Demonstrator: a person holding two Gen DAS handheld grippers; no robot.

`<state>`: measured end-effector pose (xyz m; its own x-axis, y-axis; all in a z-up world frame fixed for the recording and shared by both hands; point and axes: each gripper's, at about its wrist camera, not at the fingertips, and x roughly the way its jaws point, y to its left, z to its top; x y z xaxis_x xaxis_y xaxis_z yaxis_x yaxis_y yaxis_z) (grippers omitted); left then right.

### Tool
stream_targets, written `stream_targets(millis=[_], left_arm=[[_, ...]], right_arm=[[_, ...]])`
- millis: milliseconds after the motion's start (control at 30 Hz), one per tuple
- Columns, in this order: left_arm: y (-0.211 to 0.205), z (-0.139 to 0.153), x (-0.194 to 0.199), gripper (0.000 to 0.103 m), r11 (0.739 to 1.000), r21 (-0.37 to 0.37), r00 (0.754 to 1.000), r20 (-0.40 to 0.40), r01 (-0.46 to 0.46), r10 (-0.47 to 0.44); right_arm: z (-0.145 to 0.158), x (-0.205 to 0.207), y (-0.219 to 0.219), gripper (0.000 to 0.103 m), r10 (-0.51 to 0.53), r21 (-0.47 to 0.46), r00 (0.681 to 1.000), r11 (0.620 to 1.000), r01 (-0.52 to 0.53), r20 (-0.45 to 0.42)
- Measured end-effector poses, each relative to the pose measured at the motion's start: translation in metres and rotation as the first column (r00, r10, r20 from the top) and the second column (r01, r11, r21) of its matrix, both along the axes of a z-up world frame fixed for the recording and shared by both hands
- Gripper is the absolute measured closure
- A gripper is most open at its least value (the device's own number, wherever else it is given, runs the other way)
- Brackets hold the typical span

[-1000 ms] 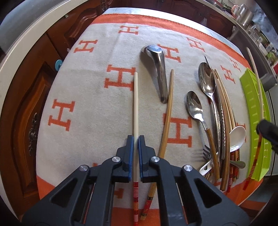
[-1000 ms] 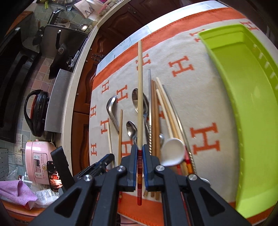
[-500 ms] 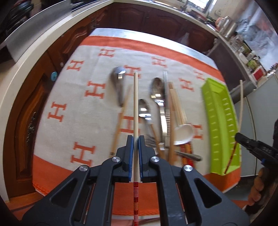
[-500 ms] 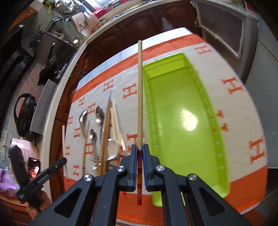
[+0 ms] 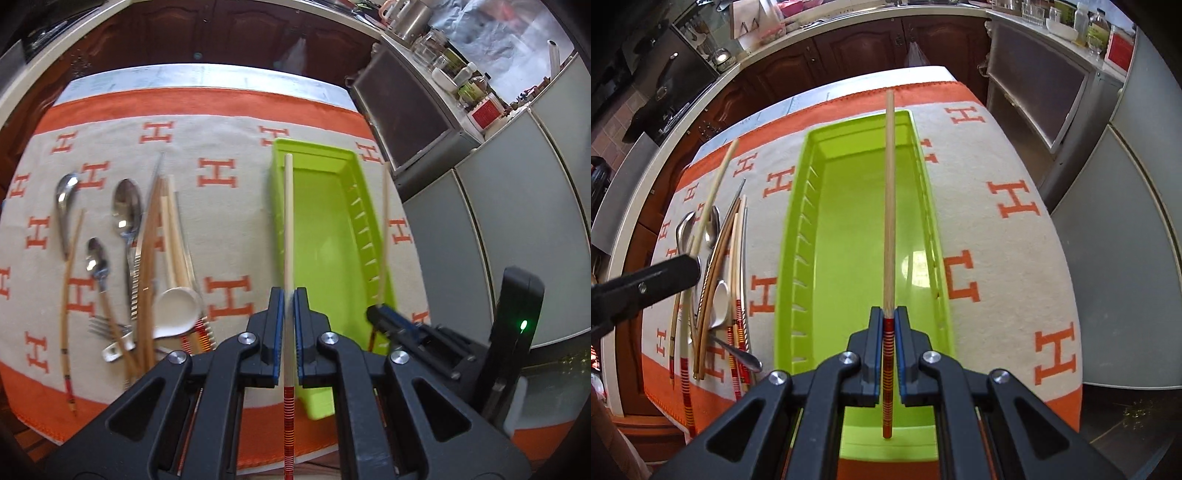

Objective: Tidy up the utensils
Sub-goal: 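Carry the chopsticks into the lime-green tray and open both tools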

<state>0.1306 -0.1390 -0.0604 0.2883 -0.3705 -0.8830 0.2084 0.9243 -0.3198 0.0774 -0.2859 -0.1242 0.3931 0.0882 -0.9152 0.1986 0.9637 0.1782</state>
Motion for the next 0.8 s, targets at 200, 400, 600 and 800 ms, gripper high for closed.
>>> stream_targets(millis=[200,400,600,800], left_arm=[[-0.037,-0.018,0.021,0.100,1.000,0.005,1.000,-0.024,0.004,-0.003],[-0.065,-0.043,0.039,0.100,1.000,-0.020,0.996,-0.084,-0.009,0.007],[-0.077,-0.053,0.030,0.096,0.997,0.061,0.996,-0.084,0.044,-0.039],[-0.047,-0.034,0.006,0.060,0.991,0.118,0.998,-0.008,0.061,-0.061]], right_arm=[[0.012,-0.016,-0.027,0.096,-0.129,0.099,0.988,0.988,0.120,0.086],[0.026,-0.028,-0.049,0.096,-0.256,0.146,0.954,0.961,0.234,0.158],[0.026,-0.027,-0.051,0.096,-0.267,0.149,0.952,0.958,0.245,0.148],[0.024,-0.026,-0.040,0.096,-0.237,0.147,0.962,0.965,0.217,0.139]])
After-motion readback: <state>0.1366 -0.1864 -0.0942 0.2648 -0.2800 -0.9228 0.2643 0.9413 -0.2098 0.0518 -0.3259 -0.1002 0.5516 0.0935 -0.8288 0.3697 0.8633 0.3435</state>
